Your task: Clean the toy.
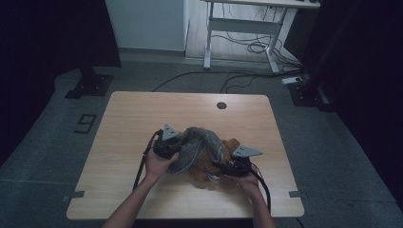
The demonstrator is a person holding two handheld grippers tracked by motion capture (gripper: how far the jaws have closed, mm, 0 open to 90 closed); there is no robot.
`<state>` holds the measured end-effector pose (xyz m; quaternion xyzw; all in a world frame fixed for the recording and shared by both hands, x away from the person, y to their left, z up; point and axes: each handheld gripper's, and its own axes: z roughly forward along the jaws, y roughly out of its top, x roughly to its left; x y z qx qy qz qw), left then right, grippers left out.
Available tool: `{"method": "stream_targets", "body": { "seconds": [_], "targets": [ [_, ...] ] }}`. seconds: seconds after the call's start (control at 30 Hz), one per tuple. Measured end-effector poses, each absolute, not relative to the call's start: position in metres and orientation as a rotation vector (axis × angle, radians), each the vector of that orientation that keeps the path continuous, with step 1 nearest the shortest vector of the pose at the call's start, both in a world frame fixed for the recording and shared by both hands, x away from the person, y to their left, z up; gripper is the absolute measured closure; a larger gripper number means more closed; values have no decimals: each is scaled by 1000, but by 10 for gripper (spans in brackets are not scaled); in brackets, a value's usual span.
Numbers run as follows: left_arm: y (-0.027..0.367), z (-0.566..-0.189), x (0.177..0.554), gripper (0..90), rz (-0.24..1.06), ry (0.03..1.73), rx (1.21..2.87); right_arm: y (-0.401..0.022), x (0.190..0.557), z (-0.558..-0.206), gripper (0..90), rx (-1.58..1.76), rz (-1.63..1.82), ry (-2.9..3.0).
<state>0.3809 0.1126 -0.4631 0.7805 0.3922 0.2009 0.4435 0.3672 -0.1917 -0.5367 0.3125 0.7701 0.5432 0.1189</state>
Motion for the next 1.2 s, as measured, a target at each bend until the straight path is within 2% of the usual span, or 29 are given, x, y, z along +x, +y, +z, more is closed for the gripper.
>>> {"method": "stream_targets", "body": {
  "seconds": [0.2,0.33,0.57,0.7,0.8,1.0,1.2],
  "targets": [
    [156,-468,377,853,529,1044,1887,-192,367,-537,437,916,1592,2253],
    [182,-487,378,853,516,1122,1905,-193,368,-537,437,923,1601,2248],
    [191,-521,381,852,435,1190,1934,-194,370,-538,437,937,1609,2247],
    [186,-512,386,853,429,1184,1932,-194,370,-538,437,938,1608,2244],
    [185,-482,390,853,445,1145,1881,-195,371,-538,438,942,1605,2232],
    [144,-432,397,853,437,1006,1850,-193,375,-536,447,917,1572,2222],
    [65,-428,392,852,365,825,1946,-194,376,-537,446,915,1574,2215]
  ]
}}
